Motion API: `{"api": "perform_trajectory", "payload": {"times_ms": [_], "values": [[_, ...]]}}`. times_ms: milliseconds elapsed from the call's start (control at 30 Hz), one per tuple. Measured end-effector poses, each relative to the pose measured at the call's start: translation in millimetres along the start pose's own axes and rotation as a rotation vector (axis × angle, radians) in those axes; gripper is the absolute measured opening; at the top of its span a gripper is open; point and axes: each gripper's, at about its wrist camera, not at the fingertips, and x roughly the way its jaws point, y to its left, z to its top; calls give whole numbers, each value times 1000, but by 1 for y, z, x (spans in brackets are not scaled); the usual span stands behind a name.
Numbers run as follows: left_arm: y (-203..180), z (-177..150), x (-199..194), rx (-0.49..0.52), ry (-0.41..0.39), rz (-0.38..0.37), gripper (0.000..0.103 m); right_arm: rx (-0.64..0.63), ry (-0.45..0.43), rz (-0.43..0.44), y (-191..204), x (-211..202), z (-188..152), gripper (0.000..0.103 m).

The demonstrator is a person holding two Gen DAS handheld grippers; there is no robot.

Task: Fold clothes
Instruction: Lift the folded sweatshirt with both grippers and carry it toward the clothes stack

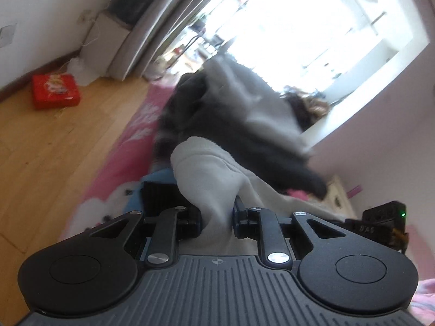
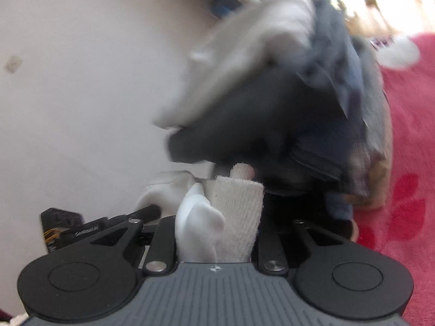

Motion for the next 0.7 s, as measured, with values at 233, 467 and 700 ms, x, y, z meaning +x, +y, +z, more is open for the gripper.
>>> {"api": "perform_trajectory", "payload": {"times_ms": [233,467,700], "values": [[10,7,25,-44,42,42,19,56,37,1,-23,11,10,23],[13,8,33,-20,27,73,23,38,23,34,-31,7,8,24],[25,13,37,-89,40,120,42,189,29,19,-84,36,-4,49]]}}
